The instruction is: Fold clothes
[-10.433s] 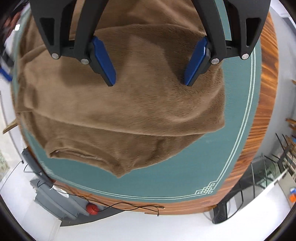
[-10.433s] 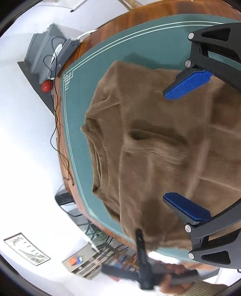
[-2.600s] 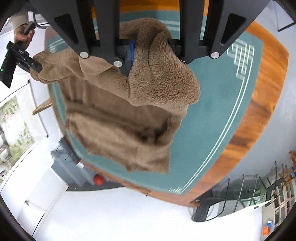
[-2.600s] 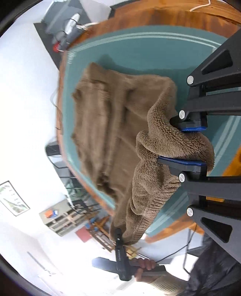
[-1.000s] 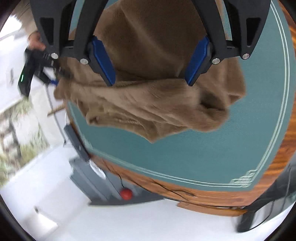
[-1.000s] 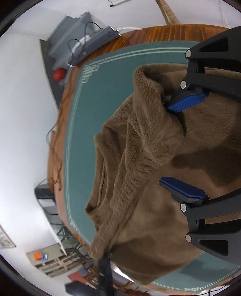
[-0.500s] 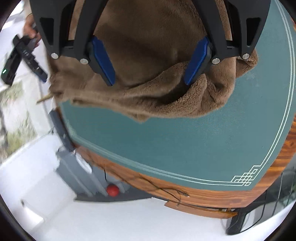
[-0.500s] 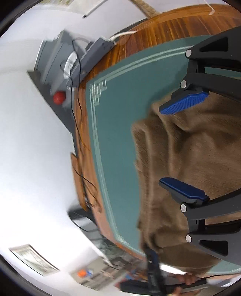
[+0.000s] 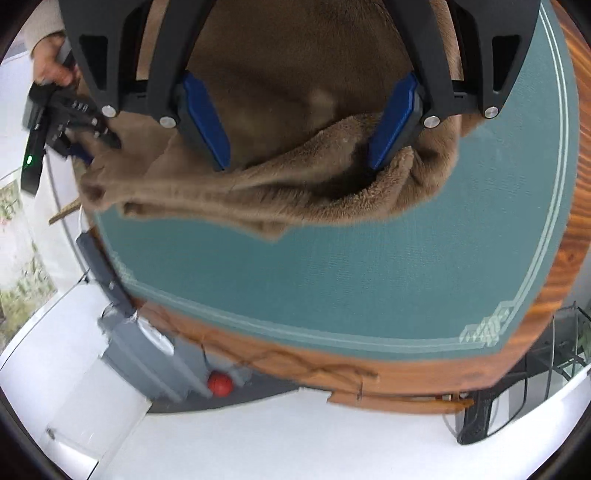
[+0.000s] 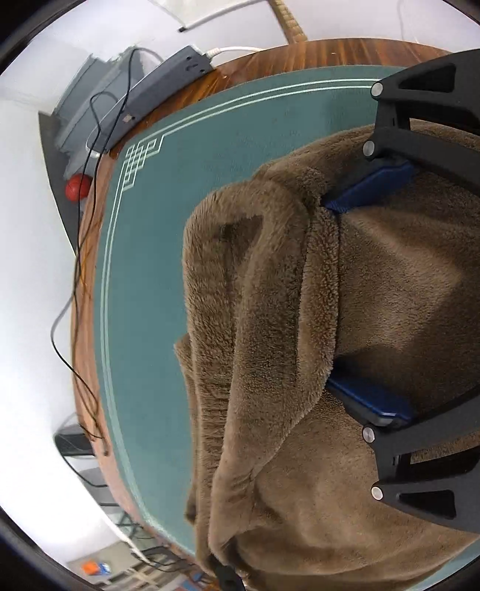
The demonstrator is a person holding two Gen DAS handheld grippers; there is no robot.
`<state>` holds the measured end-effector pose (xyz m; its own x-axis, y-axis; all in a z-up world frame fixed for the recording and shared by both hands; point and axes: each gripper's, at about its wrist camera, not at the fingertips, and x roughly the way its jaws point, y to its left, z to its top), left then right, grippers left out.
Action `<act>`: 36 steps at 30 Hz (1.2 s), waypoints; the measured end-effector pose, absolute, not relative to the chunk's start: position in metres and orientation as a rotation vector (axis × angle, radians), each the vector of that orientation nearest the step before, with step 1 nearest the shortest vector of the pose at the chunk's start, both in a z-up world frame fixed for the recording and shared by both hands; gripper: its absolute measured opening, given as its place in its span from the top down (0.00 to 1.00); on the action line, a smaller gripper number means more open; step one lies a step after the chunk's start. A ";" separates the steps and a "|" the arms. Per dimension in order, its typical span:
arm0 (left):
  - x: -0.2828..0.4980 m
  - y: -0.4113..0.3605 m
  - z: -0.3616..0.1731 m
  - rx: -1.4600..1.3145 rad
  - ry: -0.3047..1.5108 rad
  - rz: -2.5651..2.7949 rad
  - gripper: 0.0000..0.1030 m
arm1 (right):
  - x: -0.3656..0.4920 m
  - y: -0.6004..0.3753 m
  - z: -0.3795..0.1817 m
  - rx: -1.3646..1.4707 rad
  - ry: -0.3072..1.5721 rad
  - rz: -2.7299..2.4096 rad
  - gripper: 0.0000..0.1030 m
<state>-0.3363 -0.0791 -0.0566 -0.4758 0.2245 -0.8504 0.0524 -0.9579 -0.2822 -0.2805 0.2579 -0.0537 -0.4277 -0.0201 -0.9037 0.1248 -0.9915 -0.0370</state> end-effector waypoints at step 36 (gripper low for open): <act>-0.335 -0.101 -0.074 -1.695 -0.536 2.591 0.18 | -0.243 0.301 -0.017 1.491 -0.111 -2.710 0.12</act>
<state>-0.3351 -0.1013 -0.0745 -0.4179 0.1833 -0.8898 0.1849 -0.9418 -0.2808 -0.2430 0.3007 -0.0175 -0.5352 -0.0750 -0.8414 0.0058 -0.9964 0.0852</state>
